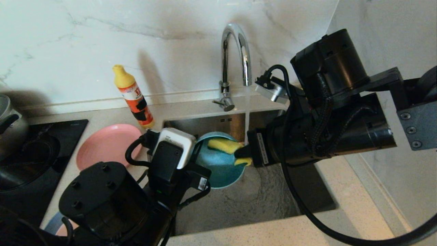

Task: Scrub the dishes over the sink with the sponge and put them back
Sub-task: Wipe the bowl

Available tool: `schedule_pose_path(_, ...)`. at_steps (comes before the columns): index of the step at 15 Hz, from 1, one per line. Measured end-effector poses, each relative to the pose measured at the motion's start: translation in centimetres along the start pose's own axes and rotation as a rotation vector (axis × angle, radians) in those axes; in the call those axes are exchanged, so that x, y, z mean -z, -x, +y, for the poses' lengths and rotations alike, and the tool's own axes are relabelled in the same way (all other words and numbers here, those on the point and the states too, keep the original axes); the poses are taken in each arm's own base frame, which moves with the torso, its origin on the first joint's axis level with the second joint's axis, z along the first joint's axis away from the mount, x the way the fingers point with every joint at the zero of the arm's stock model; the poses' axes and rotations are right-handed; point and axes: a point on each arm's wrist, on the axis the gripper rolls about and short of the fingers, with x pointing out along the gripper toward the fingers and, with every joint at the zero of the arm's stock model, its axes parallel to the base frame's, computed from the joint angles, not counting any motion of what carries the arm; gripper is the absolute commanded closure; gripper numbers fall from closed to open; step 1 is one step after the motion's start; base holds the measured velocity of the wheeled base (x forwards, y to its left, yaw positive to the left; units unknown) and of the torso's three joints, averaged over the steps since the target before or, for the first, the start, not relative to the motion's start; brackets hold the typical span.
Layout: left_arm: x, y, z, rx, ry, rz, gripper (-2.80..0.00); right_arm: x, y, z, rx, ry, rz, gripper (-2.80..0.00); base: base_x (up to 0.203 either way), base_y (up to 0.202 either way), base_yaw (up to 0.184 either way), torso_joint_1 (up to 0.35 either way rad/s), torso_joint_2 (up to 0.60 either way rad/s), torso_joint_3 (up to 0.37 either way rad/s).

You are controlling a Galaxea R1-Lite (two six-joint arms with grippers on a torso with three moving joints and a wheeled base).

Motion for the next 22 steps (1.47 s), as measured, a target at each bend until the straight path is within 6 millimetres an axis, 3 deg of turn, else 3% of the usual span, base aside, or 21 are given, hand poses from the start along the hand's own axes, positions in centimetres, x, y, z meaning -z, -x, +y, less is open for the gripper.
schedule_pose_path(8,-0.5,-0.7,0.1,-0.019,0.014,-0.020,0.00,1.8,-0.6,1.2,-0.020,0.021,0.079,0.00,0.000,0.000,0.000,0.000,0.00,0.000)
schedule_pose_path(18,-0.6,-1.3,0.5,-0.057,0.020,-0.022,0.00,4.8,-4.0,4.2,-0.072,0.062,0.211,0.00,0.000,0.000,0.000,0.000,0.00,0.000)
schedule_pose_path(22,-0.6,-1.5,0.6,-0.064,0.022,-0.024,0.00,4.2,-2.8,4.1,-0.072,0.060,0.173,0.00,0.000,0.000,0.000,0.000,0.00,0.000)
